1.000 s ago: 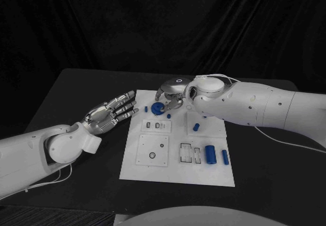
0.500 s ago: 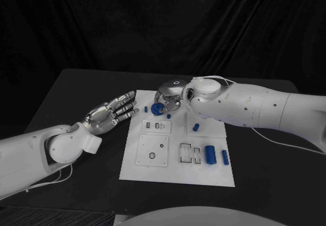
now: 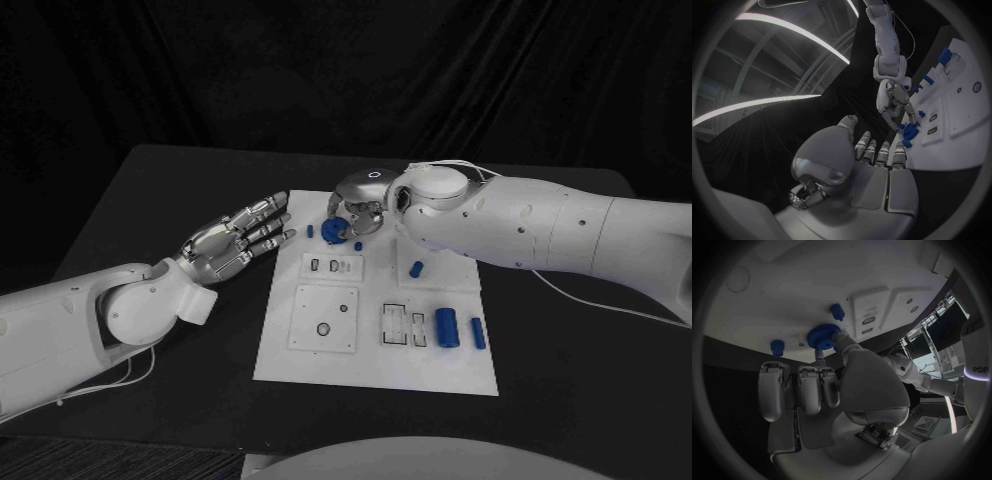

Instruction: Assemble the parts on the task board

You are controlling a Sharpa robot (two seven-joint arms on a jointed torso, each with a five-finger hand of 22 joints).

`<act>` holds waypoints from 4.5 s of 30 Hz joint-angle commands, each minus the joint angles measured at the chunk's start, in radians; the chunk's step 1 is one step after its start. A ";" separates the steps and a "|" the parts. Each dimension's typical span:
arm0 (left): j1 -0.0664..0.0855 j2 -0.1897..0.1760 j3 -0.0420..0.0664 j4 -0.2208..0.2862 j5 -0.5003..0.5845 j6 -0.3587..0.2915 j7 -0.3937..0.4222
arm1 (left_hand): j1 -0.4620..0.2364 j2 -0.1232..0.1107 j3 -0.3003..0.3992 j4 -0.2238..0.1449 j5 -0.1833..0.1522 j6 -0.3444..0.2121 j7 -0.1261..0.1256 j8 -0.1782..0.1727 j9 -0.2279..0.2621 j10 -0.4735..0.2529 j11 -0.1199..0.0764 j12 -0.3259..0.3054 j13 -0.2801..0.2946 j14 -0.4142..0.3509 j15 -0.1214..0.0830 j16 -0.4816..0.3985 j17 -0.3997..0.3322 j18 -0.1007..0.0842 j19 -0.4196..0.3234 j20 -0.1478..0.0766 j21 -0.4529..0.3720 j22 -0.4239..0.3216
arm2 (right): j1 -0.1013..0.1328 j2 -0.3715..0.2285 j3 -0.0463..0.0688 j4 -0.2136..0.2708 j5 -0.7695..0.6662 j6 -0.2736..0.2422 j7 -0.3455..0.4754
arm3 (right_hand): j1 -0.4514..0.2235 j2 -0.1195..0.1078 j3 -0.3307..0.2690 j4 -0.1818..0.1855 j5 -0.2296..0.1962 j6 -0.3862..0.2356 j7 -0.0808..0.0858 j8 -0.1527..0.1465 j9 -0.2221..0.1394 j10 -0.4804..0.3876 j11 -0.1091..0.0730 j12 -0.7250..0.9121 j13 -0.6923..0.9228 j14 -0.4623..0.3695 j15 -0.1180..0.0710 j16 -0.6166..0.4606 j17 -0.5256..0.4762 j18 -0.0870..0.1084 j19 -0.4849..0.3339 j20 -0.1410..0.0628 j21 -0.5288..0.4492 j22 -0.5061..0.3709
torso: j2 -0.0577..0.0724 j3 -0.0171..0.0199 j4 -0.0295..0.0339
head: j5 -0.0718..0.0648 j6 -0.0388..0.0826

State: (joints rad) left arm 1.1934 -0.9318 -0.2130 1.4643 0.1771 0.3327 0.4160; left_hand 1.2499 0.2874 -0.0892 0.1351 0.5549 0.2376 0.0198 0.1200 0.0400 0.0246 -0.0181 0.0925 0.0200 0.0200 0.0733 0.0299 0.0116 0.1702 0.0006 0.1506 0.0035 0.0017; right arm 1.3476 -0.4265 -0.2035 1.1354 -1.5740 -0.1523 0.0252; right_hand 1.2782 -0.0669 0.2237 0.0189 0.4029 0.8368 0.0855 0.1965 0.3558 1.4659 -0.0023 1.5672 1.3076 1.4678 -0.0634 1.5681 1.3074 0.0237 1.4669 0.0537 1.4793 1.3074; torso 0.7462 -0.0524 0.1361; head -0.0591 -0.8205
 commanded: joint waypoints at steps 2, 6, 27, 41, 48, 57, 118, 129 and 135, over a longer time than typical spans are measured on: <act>0.000 0.003 0.001 0.001 0.000 0.016 0.009 | -0.008 -0.001 0.002 -0.008 0.007 -0.004 -0.001 0.003 0.000 -0.004 0.004 0.004 0.001 -0.002 0.009 0.006 0.001 -0.020 0.000 0.010 -0.003 -0.002 | -0.008 -0.003 -0.003 -0.001 -0.006 0.003 0.005 | 0.014 0.007 0.002 -0.010 0.014 0.017 -0.001 0.013 0.029 0.105 0.000 0.004 0.263 0.103 0.004 0.003 0.263 0.001 0.051 -0.002 -0.002 0.231 | 0.000 0.0000 0.0002 | 0.000 0.001; 0.000 0.003 0.001 0.000 0.000 0.016 0.009 | -0.008 -0.001 0.002 -0.008 0.007 -0.004 -0.001 0.003 0.000 -0.004 0.004 0.004 0.001 -0.002 0.009 0.006 0.001 -0.020 0.000 0.010 -0.003 -0.002 | -0.008 -0.006 -0.003 0.000 -0.006 -0.044 0.025 | 0.008 0.009 0.001 -0.008 0.029 0.026 0.001 0.022 0.047 0.105 0.001 0.004 0.263 0.103 0.004 0.003 0.263 0.000 0.053 -0.001 0.001 0.232 | 0.000 0.0002 -0.0011 | 0.005 0.003; 0.000 0.001 0.001 -0.005 0.000 0.019 0.005 | -0.008 -0.001 0.002 -0.008 0.007 -0.004 -0.001 0.003 0.000 -0.004 0.004 0.004 0.001 -0.002 0.009 0.006 0.001 -0.020 0.000 0.010 -0.003 -0.002 | 0.023 -0.047 -0.003 0.037 -0.006 -0.256 0.092 | -0.029 -0.001 0.003 0.019 0.119 0.067 0.006 0.041 0.103 0.105 0.006 0.004 0.263 0.103 0.008 0.003 0.263 -0.008 0.072 0.001 0.035 0.243 | 0.000 0.0011 -0.0020 | 0.007 0.005; -0.001 0.000 0.001 -0.006 0.000 0.022 0.001 | -0.009 0.000 0.004 -0.009 0.008 -0.004 -0.001 0.003 0.000 -0.004 0.004 0.005 0.001 -0.002 0.010 0.006 0.001 -0.021 0.000 0.010 -0.003 -0.001 | 0.033 -0.078 -0.003 0.045 -0.006 -0.192 0.061 | -0.039 -0.005 0.012 0.028 0.146 0.063 0.009 0.026 0.104 0.105 0.008 0.004 0.263 0.103 0.010 0.003 0.263 -0.007 0.070 0.003 0.031 0.242 | 0.000 0.0011 -0.0025 | 0.005 0.006; -0.001 -0.001 0.001 -0.006 0.000 0.022 0.001 | -0.009 0.000 0.004 -0.009 0.008 -0.004 -0.001 0.003 0.000 -0.004 0.004 0.005 0.001 -0.002 0.010 0.006 0.001 -0.021 0.000 0.010 -0.003 -0.001 | 0.033 -0.090 -0.003 0.044 -0.006 -0.147 0.040 | -0.039 -0.005 0.013 0.029 0.147 0.064 0.009 0.025 0.104 0.105 0.009 0.004 0.263 0.103 0.010 0.003 0.263 -0.007 0.069 0.003 0.028 0.241 | 0.000 0.0002 -0.0031 | 0.003 0.003; -0.001 0.000 0.001 -0.006 0.000 0.023 0.000 | -0.009 0.000 0.004 -0.009 0.008 -0.004 -0.001 0.003 0.000 -0.004 0.004 0.005 0.001 -0.002 0.010 0.006 0.001 -0.021 0.000 0.010 -0.003 -0.001 | 0.031 -0.092 -0.004 0.041 -0.006 -0.095 0.021 | -0.040 -0.006 0.014 0.030 0.146 0.062 0.009 0.023 0.103 0.105 0.009 0.004 0.263 0.103 0.010 0.003 0.263 -0.006 0.067 0.003 0.025 0.240 | 0.000 0.0001 -0.0047 | 0.003 0.000; -0.001 0.001 0.001 -0.010 0.000 0.030 -0.004 | -0.015 0.001 0.011 -0.013 0.008 -0.008 -0.001 0.004 0.000 -0.005 0.004 0.006 0.001 -0.002 0.011 0.007 0.001 -0.022 -0.001 0.010 -0.004 -0.002 | 0.027 -0.114 -0.004 0.049 -0.006 -0.104 -0.011 | -0.055 -0.016 0.030 0.029 -0.042 -0.172 0.010 -0.119 -0.121 0.105 0.007 0.004 0.263 0.103 0.010 0.003 0.263 0.002 0.048 0.004 -0.007 0.229 | 0.000 0.0007 -0.0010 | 0.001 -0.008; -0.001 -0.013 0.001 0.001 0.000 0.017 -0.004 | -0.016 -0.001 0.012 -0.015 0.008 -0.004 -0.001 0.006 0.001 -0.004 0.004 0.009 0.001 -0.001 0.011 0.009 0.002 -0.023 0.000 0.010 -0.003 -0.001 | 0.081 -0.311 -0.004 0.201 -0.006 -0.183 -0.033 | -0.089 -0.013 -0.022 0.075 -0.200 -0.072 -0.006 -0.089 -0.122 0.105 -0.004 0.004 0.263 0.103 0.000 0.003 0.263 -0.004 0.062 -0.004 0.016 0.237 | -0.002 0.0005 -0.0047 | -0.003 -0.003; -0.001 -0.011 0.001 0.001 0.000 0.021 -0.006 | -0.017 -0.002 0.012 -0.016 0.008 -0.003 0.000 0.007 0.001 -0.004 0.005 0.010 0.002 -0.001 0.011 0.010 0.002 -0.023 0.001 0.010 -0.003 -0.001 | 0.090 -0.449 -0.004 0.274 -0.006 -0.265 -0.012 | -0.078 -0.021 -0.039 0.096 -0.171 -0.015 -0.033 -0.064 -0.110 0.105 -0.025 0.004 0.263 0.103 -0.022 0.003 0.263 -0.016 0.089 -0.022 0.063 0.253 | -0.003 -0.0001 -0.0036 | -0.003 -0.006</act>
State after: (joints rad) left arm 1.1931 -0.9450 -0.2132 1.4631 0.1769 0.3467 0.4039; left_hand 1.2417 0.2876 -0.0767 0.1226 0.5586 0.2376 0.0198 0.1199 0.0400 0.0246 -0.0181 0.0965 0.0208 0.0202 0.0806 0.0345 0.0124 0.1541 0.0042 0.1543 0.0035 0.0011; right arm 1.4359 -0.8697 -0.2079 1.3983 -1.5751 -0.3336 0.0130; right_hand 1.2011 -0.0777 0.1859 0.1148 0.2317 0.8187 0.0532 0.1285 0.2448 1.4644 -0.0223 1.5672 1.3075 1.4660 -0.0761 1.5681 1.3074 0.0237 1.4669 0.0393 1.5394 1.3080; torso 0.7438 -0.0519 0.1321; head -0.0616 -0.8273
